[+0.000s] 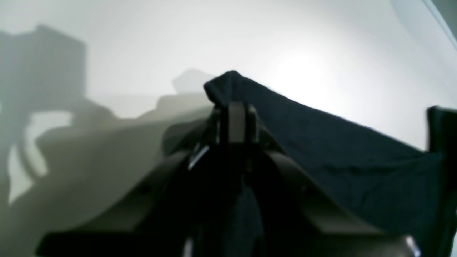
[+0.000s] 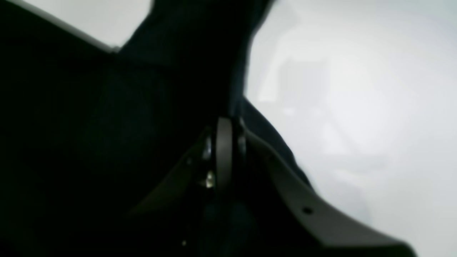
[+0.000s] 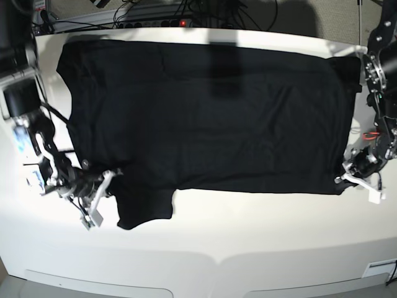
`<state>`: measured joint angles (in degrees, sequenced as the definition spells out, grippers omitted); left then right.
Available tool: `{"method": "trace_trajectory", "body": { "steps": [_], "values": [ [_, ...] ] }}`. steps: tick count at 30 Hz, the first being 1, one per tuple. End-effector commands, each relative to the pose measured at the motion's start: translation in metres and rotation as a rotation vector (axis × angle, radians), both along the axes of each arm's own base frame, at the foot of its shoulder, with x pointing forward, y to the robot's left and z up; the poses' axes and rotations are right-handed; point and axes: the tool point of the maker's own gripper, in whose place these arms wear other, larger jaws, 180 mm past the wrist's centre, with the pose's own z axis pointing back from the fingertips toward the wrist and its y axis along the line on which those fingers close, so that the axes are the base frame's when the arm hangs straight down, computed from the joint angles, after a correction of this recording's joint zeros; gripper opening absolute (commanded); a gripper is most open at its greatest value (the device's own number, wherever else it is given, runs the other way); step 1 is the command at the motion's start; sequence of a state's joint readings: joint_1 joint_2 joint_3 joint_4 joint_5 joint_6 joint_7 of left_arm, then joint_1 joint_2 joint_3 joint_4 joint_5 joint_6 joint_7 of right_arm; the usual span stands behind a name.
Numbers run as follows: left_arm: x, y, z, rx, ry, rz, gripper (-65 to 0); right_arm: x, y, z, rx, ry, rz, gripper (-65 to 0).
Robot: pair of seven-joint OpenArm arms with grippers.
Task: Fold the T-shirt properly
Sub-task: 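Lay the folded edge down and release both grippers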
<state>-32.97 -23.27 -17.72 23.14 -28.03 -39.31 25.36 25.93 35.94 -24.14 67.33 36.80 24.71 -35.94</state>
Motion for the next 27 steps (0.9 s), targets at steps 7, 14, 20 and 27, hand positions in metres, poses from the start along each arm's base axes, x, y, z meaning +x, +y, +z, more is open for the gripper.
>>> {"method": "trace_trajectory", "body": {
  "steps": [7, 14, 20, 27],
  "values": [
    [-0.009, 0.023, 0.023, 0.049, -0.094, 0.008, -65.0, -0.045, -0.014, -0.001, -0.039, -0.016, -0.024, -65.0],
    [-0.049, 0.025, 0.040, 0.094, -0.190, -0.025, -65.0, -0.082, -0.005, 0.029, 0.002, -0.112, -0.032, -65.0],
    [-0.084, 0.015, 0.054, 0.116, -0.213, -0.100, -65.0, -0.118, -0.018, 0.045, 0.006, -0.136, -0.078, -65.0],
    [-0.115, -0.010, 0.061, 0.163, -0.222, -0.197, -65.0, -0.149, -0.042, 0.048, -0.008, -0.132, -0.157, -65.0]
  ]
}}
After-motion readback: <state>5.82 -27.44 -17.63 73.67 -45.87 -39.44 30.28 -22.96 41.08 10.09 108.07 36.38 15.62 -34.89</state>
